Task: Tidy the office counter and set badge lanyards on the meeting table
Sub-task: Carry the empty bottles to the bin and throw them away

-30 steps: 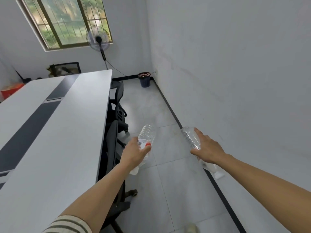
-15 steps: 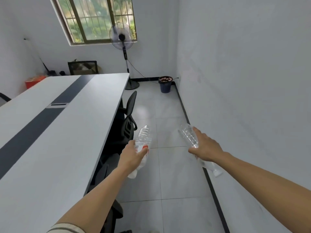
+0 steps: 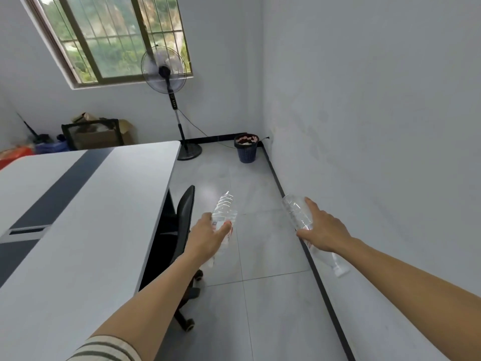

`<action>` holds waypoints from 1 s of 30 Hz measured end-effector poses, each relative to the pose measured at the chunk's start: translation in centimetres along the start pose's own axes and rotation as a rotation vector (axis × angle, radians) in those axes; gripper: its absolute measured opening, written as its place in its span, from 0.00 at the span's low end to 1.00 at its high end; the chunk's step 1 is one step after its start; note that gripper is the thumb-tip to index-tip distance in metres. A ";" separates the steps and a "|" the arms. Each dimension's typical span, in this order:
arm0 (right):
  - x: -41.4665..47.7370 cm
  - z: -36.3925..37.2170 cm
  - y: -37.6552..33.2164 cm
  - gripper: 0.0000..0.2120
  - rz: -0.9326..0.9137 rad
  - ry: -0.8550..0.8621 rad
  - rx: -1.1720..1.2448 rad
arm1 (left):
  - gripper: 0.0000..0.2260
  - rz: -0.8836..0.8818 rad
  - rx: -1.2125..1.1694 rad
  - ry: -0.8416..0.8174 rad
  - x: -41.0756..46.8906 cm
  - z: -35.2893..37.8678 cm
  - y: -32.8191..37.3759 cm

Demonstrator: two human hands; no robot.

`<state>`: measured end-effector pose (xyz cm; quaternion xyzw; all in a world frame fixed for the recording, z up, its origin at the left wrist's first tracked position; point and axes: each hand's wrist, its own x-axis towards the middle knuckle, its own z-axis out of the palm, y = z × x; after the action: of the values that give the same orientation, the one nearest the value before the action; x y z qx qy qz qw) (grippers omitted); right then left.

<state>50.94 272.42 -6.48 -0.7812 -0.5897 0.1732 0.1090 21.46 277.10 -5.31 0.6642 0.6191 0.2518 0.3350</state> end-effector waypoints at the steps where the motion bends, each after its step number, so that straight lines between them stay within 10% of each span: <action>1: 2.6 -0.2 0.3 0.46 0.019 0.007 -0.002 | 0.18 0.003 0.003 -0.008 2.7 0.7 0.4; 30: 80.2 -4.6 -9.9 0.45 -0.062 -0.161 -0.019 | 0.22 -0.142 0.070 0.031 78.4 2.8 4.4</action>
<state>63.60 352.27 -9.94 -0.7471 -0.6222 0.2262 0.0594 34.79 354.37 -10.09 0.6257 0.6783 0.2158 0.3190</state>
